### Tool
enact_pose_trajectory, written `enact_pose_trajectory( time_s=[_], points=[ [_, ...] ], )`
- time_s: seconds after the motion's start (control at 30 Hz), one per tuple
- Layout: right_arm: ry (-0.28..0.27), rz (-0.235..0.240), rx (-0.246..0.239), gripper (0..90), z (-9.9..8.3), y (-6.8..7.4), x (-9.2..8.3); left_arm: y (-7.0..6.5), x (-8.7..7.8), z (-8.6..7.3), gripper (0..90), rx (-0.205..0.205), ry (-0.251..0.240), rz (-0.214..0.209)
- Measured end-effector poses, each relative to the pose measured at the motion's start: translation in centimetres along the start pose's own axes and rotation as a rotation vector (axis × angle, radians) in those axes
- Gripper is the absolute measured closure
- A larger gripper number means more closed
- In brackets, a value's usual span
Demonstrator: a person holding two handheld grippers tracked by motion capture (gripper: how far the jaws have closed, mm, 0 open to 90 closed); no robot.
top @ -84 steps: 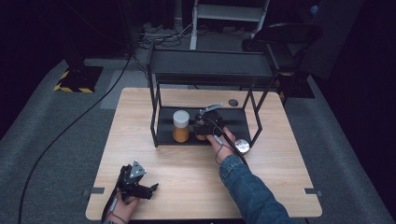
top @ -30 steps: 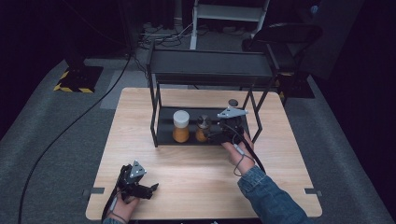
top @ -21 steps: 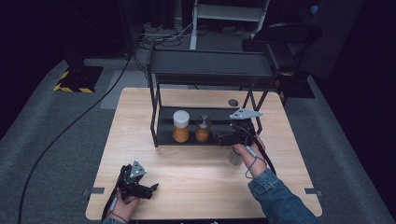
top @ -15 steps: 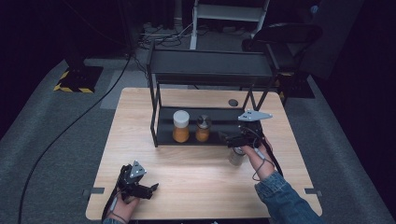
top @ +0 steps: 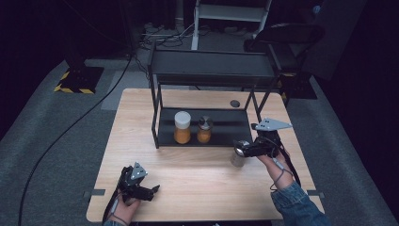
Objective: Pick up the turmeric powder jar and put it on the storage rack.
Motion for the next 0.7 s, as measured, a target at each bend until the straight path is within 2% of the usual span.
enact_pose_trajectory(
  time_s=[0.43,0.7],
  points=[
    [-0.028,0.012,0.020,1.3,-2.9,-0.4,-2.1,0.0,0.0,0.0,0.7,-0.001,0.001,0.001],
    [-0.026,0.002,-0.004,1.6,-4.6,-0.1,-2.5,-0.1,0.0,0.0,0.7,-0.002,0.001,0.002]
  ],
)
Point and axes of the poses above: each handheld gripper's, and its own axes: x roughly forward along the jaws, z roughly out of its top, y roughly to its left, the point moved 4 cm from there along x, roughly forward along the jaws, and after that the axes turned 3 degrees about -x, right-handed, at the moved point
